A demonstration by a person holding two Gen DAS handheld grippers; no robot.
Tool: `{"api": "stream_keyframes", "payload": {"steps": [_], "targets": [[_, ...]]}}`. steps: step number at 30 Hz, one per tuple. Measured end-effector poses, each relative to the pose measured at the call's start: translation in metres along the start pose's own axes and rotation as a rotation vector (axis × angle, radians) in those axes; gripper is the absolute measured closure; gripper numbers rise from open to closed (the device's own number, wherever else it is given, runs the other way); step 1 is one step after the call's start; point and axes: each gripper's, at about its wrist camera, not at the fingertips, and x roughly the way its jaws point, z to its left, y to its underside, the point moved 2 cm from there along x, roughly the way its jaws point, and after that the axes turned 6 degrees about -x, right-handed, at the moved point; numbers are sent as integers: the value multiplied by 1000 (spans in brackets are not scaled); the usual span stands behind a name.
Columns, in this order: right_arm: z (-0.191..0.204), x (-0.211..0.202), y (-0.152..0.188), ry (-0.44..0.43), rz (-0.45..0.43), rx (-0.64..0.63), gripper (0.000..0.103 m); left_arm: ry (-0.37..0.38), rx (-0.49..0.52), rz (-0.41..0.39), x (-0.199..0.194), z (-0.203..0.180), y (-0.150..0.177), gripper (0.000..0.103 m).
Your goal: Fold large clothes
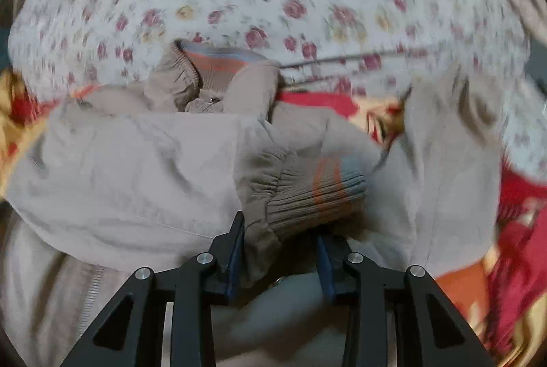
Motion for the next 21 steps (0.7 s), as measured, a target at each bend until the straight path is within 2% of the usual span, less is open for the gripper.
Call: {"api": "stream_keyframes", "payload": {"steps": [2,5,10,15,18,21], "targets": [[-12,-16,3,-37,-13,44,65,30,-26,-7,-7,4,-1,40],[-28,-42,13,-59,-33,87,62,73,-57,-67,-29,6,-5,40],[-37,-76,23,-24,-89,131,61,129,-81,-172,-56,6,-8,40],[-18,-73,9,-101,-117,102,61,190,-78,-81,-39,-11,-6,40],[-4,-55,0,-106,-108,60,61,170,-36,-41,-25,-21,2,40],[-4,-23,-2,-78,-47,68,61,147,-6,-4,-10,-27,9,40]]}}
